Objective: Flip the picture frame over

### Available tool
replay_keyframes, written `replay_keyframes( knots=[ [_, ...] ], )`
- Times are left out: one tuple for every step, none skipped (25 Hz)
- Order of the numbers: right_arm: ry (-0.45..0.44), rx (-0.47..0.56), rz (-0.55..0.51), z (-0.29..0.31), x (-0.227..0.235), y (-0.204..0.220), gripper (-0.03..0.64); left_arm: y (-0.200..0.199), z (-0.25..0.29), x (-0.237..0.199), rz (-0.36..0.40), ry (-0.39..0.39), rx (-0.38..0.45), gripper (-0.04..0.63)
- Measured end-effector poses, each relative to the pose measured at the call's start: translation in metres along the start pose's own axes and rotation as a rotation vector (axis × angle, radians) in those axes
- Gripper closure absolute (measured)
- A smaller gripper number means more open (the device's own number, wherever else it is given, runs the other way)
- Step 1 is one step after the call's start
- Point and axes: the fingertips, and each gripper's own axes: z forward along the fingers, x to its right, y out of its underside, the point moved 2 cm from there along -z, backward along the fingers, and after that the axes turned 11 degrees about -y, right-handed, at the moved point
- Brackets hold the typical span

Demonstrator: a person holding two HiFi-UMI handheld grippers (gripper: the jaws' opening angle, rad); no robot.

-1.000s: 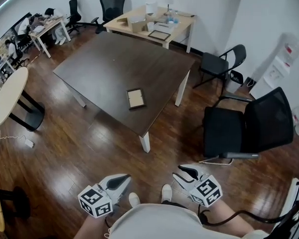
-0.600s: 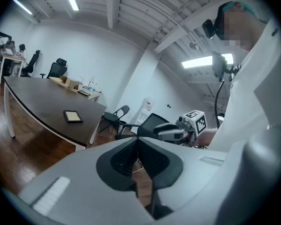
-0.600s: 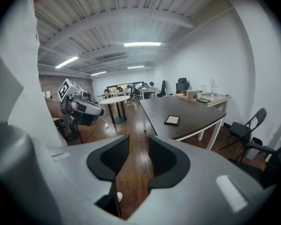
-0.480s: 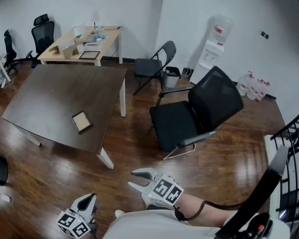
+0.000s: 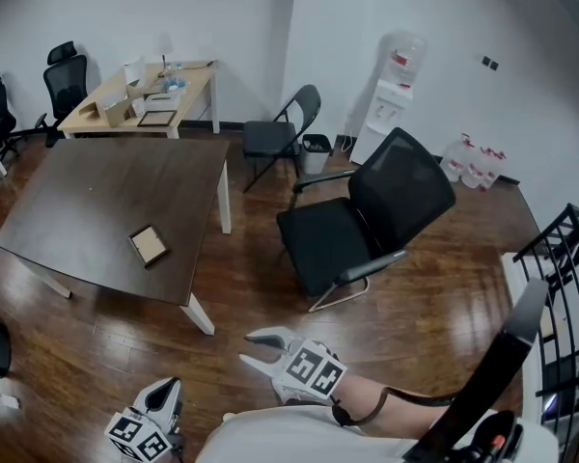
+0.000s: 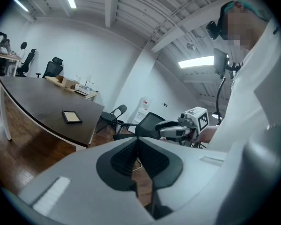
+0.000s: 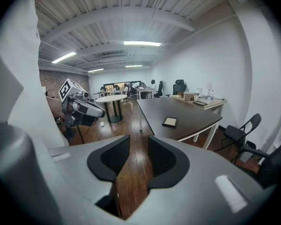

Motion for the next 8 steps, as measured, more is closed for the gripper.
replay_keyframes(
  knots=[
    [0.001,-0.001,0.0,0.0008,-0.0001,-0.0006,0.491,0.0008,-0.0005,-0.0009,-0.003,0.0,0.0,0.592],
    [0.002,-0.002,0.0,0.002,-0.0004,-0.0013,0.492,0.0018,-0.0014,-0.0019,-0.006,0.001,-0.001,0.592],
    [0.002,-0.003,-0.002,0.0033,-0.001,-0.0021,0.492,0.0027,-0.0027,-0.003,-0.007,0.001,-0.002,0.592],
    [0.001,-0.005,-0.004,0.0046,-0.002,-0.0025,0.492,0.0036,-0.0042,-0.0038,-0.007,0.002,-0.003,0.592],
    [0.0,-0.008,-0.006,0.0057,-0.0031,-0.0027,0.492,0.0045,-0.0057,-0.0045,-0.007,0.001,-0.005,0.592],
    [-0.001,-0.01,-0.008,0.0066,-0.0041,-0.0026,0.494,0.0054,-0.0071,-0.0051,-0.008,0.0,-0.007,0.592],
    [-0.002,-0.011,-0.009,0.0074,-0.005,-0.0024,0.494,0.0063,-0.0084,-0.0059,-0.009,-0.002,-0.008,0.592],
    [-0.002,-0.013,-0.01,0.0081,-0.0058,-0.0022,0.494,0.0071,-0.0096,-0.0068,-0.011,-0.004,-0.009,0.592]
  ],
)
